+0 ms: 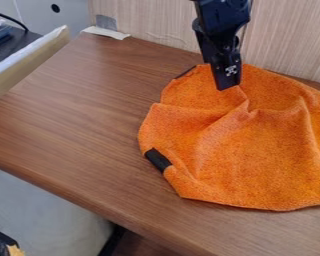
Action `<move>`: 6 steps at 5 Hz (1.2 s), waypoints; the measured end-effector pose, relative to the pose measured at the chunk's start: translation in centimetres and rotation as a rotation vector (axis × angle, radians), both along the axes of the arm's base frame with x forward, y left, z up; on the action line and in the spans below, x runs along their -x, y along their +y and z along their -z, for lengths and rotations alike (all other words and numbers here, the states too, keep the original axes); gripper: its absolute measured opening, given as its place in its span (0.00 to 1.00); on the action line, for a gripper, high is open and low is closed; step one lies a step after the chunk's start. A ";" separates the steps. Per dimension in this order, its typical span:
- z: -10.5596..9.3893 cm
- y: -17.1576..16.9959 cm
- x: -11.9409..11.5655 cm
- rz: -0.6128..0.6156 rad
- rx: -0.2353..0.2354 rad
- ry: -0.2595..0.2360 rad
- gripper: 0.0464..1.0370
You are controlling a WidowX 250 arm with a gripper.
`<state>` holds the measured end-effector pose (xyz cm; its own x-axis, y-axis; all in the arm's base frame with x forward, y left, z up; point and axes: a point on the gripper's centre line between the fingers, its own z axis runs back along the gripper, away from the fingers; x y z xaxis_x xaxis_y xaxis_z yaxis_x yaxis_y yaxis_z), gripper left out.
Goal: Fold the cloth from bottom right to top left
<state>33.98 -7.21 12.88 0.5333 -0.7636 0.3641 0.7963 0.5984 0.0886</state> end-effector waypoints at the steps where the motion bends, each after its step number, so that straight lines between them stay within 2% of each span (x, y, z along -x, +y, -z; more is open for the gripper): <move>1: 0.9 -0.1 0.0 0.003 -0.001 0.026 0.96; 2: 1.0 -1.1 0.1 0.051 0.010 0.012 0.96; 3: 1.1 -3.1 0.7 0.190 -0.013 -0.016 0.96; 4: 1.3 -5.5 2.4 0.335 -0.038 -0.039 0.96; 5: 2.5 -7.6 4.3 0.448 -0.042 -0.042 0.96; 6: 3.3 -9.3 5.7 0.505 -0.022 -0.036 0.96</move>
